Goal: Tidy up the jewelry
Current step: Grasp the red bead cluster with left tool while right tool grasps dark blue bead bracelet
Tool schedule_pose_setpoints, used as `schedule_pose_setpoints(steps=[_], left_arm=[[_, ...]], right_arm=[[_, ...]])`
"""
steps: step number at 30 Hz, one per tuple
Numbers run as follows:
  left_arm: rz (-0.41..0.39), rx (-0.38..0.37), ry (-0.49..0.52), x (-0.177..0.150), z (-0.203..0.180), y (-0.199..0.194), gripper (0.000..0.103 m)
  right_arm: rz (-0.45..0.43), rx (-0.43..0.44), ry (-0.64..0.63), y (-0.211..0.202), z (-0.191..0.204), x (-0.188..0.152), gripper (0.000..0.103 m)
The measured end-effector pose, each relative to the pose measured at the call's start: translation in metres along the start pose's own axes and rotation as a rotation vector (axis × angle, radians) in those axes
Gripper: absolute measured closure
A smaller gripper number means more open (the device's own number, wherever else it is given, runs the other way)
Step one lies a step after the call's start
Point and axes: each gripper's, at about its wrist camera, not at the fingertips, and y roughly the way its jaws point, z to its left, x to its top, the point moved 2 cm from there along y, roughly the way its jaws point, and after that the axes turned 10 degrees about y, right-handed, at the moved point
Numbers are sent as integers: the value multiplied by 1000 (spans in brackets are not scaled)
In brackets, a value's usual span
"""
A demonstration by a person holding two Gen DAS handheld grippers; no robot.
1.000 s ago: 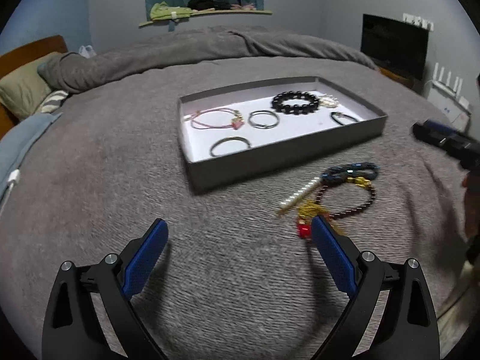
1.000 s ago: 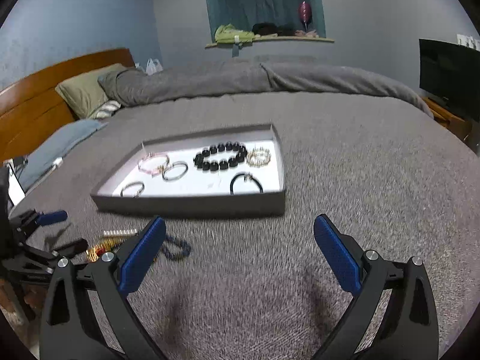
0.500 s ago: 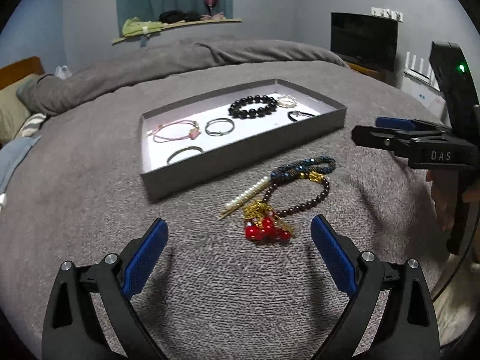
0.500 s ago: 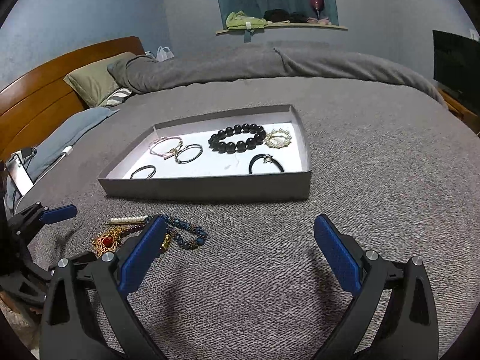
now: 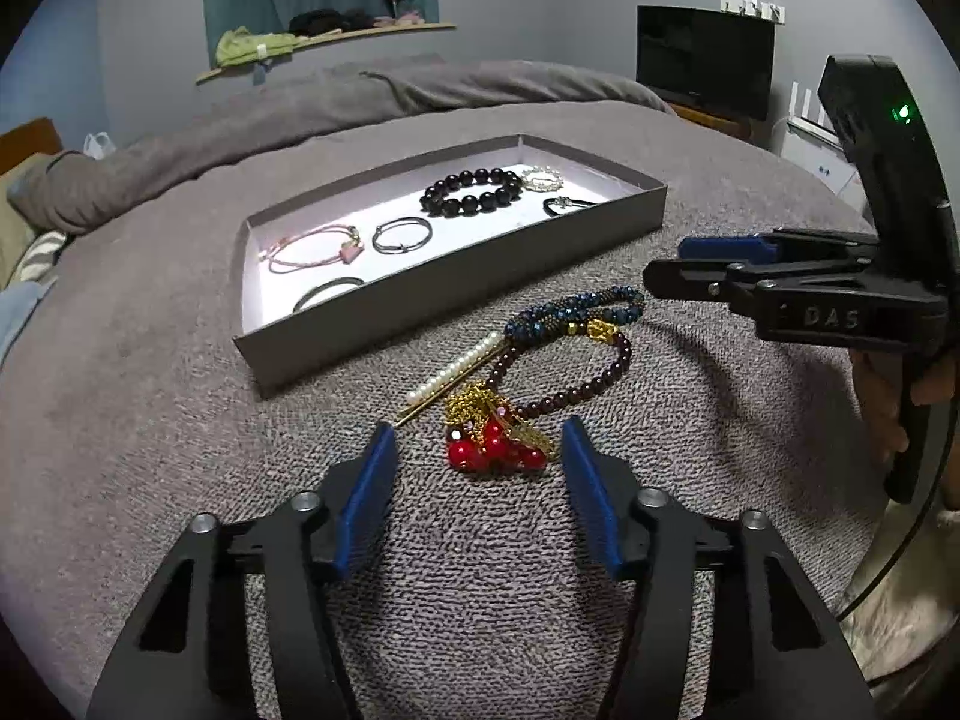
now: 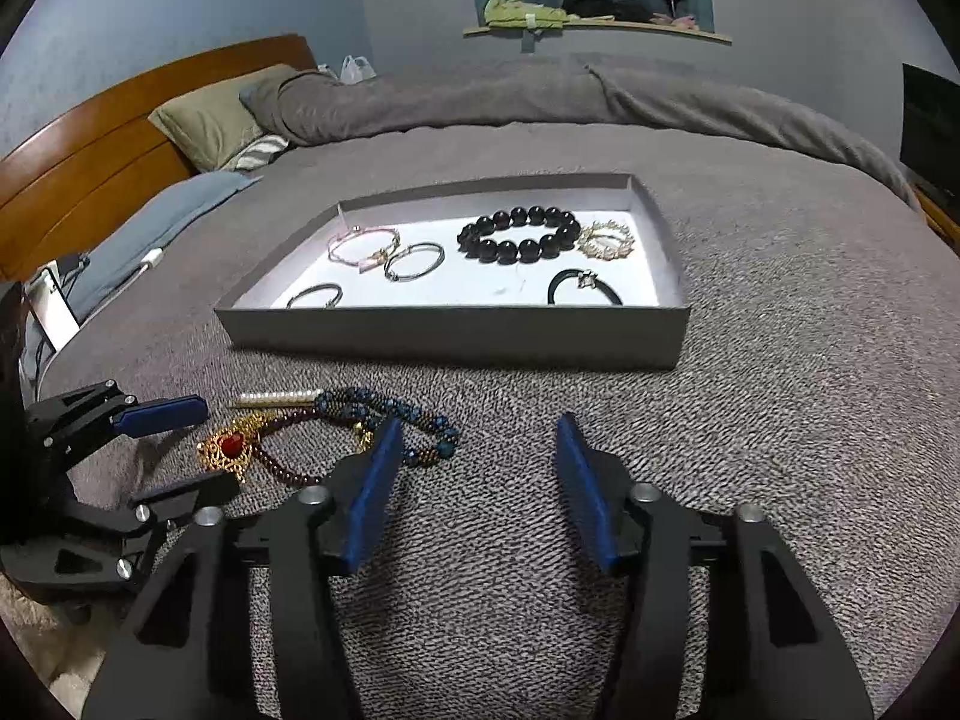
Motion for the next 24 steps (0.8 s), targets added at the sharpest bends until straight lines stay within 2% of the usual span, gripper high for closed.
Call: schedule_pose_setpoints(steps=[4, 6, 10, 22, 23, 24], left_arm=[[0, -13, -11, 0, 1, 0, 56], [4, -14, -13, 0, 2, 2, 61], [7, -20, -20, 0, 3, 2, 68], [11, -10, -22, -1, 5, 2, 73], [11, -9, -21, -1, 5, 3, 75], [11, -10, -20, -1, 5, 3, 83]], right_arm=[[20, 12, 20, 5, -3, 0, 64], [29, 16, 24, 6, -3, 0, 73], [40, 24, 35, 10, -3, 0, 74], [97, 18, 5, 31, 6, 2, 74], [102, 16, 4, 32, 6, 2, 74], [104, 16, 5, 33, 6, 2, 75]])
